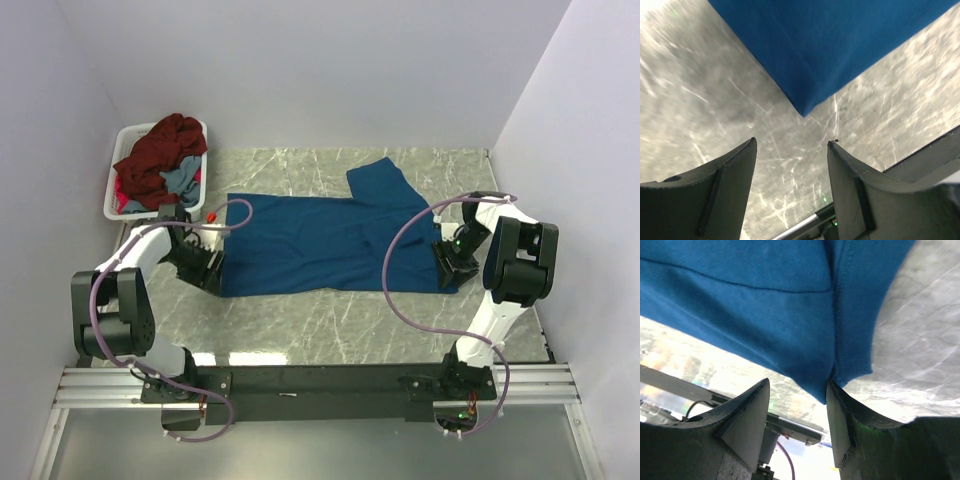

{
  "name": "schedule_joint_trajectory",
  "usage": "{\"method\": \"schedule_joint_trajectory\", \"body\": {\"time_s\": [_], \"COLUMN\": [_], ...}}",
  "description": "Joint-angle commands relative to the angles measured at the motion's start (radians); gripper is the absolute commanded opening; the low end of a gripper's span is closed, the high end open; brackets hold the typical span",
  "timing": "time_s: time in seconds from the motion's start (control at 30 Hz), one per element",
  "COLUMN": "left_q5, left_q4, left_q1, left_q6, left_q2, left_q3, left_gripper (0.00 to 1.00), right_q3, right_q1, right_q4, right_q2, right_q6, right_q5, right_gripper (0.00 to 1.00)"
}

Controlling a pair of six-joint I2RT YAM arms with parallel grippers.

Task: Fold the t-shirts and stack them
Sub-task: Fold the tshirt

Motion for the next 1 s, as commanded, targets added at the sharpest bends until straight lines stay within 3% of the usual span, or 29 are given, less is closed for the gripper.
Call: {"method": "schedule_joint_trajectory", "body": {"time_s": [0.0,0.27,0.4,0.5,0.53,0.7,0.77,0.9,0.97], "left_q5": [-0.025,0.085,0.086,0.07,0.06,0.004,-0.025,-0.022,0.045], "left_q4": [-0.001,0.038,0.059,0.056,0.055,0.016,0.002,-0.042,-0.059], "left_q1": [0.004,0.004,0.004,0.004,0.007,0.047,0.065,0.08,0.077], "left_q6": [0.009,-0.054,-0.082,-0.087,-0.091,-0.073,-0.067,-0.025,-0.018], "left_q2": [0.022,0.128,0.152,0.171,0.174,0.171,0.152,0.125,0.106], "left_q3": [-0.016,0.017,0.017,0.019,0.019,0.017,0.016,0.019,0.017], "left_gripper": [0.64,0.58,0.52,0.35,0.23,0.01,0.01,0.01,0.22], "right_q3": [-0.002,-0.042,-0.038,-0.036,-0.038,-0.05,-0.058,-0.064,-0.056], "right_q1": [0.001,0.001,0.003,0.001,-0.002,-0.017,-0.025,-0.032,-0.031], "right_q4": [0.053,0.125,0.14,0.14,0.14,0.134,0.131,0.114,0.096], "right_q2": [-0.003,0.038,0.052,0.055,0.055,0.038,0.031,0.017,0.021], "right_q6": [-0.015,-0.016,-0.013,-0.019,-0.022,-0.044,-0.05,-0.068,-0.065], "right_q5": [0.046,0.095,0.107,0.118,0.124,0.151,0.161,0.17,0.142], "right_gripper": [0.56,0.57,0.51,0.41,0.33,0.12,0.02,0.01,0.06]}}
